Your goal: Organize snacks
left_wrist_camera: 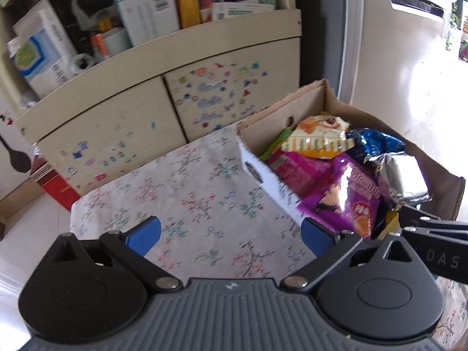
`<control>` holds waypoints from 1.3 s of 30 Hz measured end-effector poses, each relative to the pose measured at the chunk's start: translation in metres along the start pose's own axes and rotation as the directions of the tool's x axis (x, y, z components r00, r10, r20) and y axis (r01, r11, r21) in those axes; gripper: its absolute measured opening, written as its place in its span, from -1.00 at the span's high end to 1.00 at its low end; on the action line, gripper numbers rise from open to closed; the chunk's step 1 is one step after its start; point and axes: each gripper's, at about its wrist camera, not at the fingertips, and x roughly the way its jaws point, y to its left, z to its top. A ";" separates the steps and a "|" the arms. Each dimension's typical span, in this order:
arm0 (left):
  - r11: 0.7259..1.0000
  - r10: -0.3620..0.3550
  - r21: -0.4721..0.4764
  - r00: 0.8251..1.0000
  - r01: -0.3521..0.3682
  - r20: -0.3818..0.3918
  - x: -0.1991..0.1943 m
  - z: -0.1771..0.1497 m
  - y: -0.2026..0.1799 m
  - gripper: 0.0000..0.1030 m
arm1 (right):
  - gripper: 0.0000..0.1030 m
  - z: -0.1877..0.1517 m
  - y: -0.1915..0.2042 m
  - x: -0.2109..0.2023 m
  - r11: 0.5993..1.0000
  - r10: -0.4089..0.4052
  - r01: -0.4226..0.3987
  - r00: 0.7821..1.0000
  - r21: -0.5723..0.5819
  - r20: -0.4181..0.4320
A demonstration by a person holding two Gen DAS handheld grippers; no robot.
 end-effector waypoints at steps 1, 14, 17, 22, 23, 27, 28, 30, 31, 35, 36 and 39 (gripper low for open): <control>1.000 0.006 -0.005 1.000 -0.006 0.000 -0.003 -0.002 0.003 -0.96 | -1.00 -0.002 0.002 -0.002 1.000 0.013 -0.013 1.000 -0.005 0.005; 0.997 0.064 -0.036 0.998 -0.065 -0.028 -0.031 -0.059 0.040 -0.96 | -1.00 -0.056 0.030 -0.029 0.993 0.108 -0.107 0.994 -0.044 0.022; 0.996 0.080 -0.040 0.996 -0.081 -0.040 -0.037 -0.073 0.046 -0.96 | -1.00 -0.070 0.036 -0.033 0.991 0.122 -0.121 0.992 -0.056 0.016; 0.994 0.082 -0.064 0.995 -0.085 -0.052 -0.047 -0.093 0.057 -0.97 | -1.00 -0.093 0.048 -0.038 0.988 0.130 -0.129 0.991 -0.087 0.006; 0.994 0.076 -0.071 0.996 -0.080 -0.054 -0.049 -0.097 0.059 -0.98 | -1.00 -0.097 0.051 -0.037 0.986 0.130 -0.129 0.992 -0.101 -0.004; 0.992 0.077 -0.089 0.994 -0.084 -0.071 -0.055 -0.114 0.067 -0.98 | -1.00 -0.116 0.063 -0.037 0.980 0.140 -0.144 0.990 -0.135 -0.033; 0.992 0.076 -0.097 0.994 -0.084 -0.080 -0.055 -0.118 0.070 -0.99 | -1.00 -0.120 0.065 -0.037 0.978 0.151 -0.156 0.988 -0.140 -0.042; 0.990 0.066 -0.121 0.993 -0.078 -0.100 -0.055 -0.127 0.077 -0.99 | -1.00 -0.129 0.071 -0.036 0.969 0.188 -0.197 0.980 -0.152 -0.071; 0.988 0.064 -0.133 0.992 -0.078 -0.108 -0.056 -0.131 0.081 -0.99 | -1.00 -0.133 0.074 -0.035 0.963 0.204 -0.215 0.975 -0.160 -0.086; 0.981 0.091 -0.159 0.986 -0.113 -0.140 -0.053 -0.146 0.095 -0.99 | -1.00 -0.152 0.091 -0.030 0.946 0.212 -0.236 0.969 -0.223 -0.124; 0.978 0.100 -0.165 0.983 -0.125 -0.151 -0.050 -0.150 0.098 -0.99 | -1.00 -0.156 0.095 -0.028 0.946 0.199 -0.225 0.971 -0.234 -0.129; 0.972 0.101 -0.193 0.980 -0.134 -0.174 -0.045 -0.157 0.109 -0.99 | -1.00 -0.165 0.102 -0.019 0.952 0.182 -0.214 0.971 -0.221 -0.154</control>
